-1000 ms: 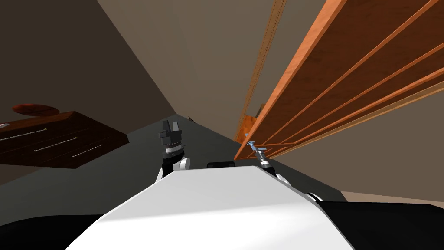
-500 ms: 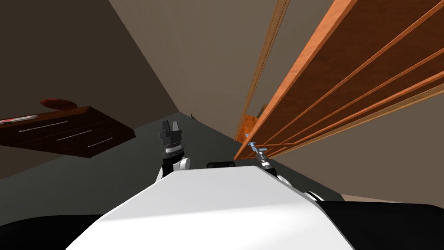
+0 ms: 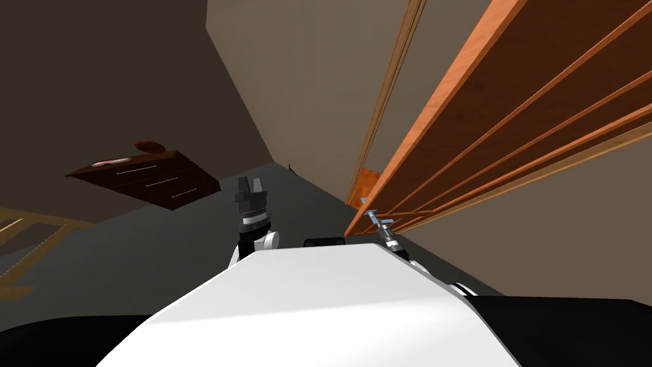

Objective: Pull the door open

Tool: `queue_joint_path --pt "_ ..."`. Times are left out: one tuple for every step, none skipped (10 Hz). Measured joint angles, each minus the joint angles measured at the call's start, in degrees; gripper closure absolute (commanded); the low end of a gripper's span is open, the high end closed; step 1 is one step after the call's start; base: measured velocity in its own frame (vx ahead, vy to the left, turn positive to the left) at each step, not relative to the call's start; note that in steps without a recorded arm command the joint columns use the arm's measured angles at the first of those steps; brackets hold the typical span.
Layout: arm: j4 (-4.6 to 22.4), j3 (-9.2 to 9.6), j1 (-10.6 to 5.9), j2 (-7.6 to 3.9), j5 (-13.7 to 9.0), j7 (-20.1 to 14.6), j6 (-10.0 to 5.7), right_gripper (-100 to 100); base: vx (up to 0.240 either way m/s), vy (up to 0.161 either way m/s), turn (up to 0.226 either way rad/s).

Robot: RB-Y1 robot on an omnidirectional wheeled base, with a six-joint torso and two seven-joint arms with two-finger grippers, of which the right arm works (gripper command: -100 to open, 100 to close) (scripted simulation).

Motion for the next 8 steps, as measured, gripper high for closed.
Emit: queue_joint_path --pt "0.14 0.12 0.23 -0.20 -0.05 -0.16 -0.44 100 -0.194 -0.081 0.147" --pt "0.67 0.31 0.28 -0.26 -0.04 -0.29 -1.05 100 -0.185 -0.088 0.161" --pt "1.69 0.51 -0.02 -0.17 -0.01 -0.41 -1.83 100 -0.199 -0.060 0.175" --pt "1.02 0.53 0.53 -0.38 -0.11 -0.42 -1.92 100 -0.089 -0.022 0.039" --pt "0.91 0.61 0.63 -0.34 -0.07 -0.40 -1.83 100 -0.134 -0.036 0.092" --pt "-0.12 0.47 0.88 -0.39 0.00 -0.31 -1.06 100 -0.215 -0.061 0.111" --pt "-0.60 0.32 0.51 -0.32 0.10 -0.21 -0.40 100 -0.172 -0.038 0.073" --pt "0.23 0.33 -0.37 -0.21 0.26 -0.26 -0.40 100 -0.174 -0.057 0.104"
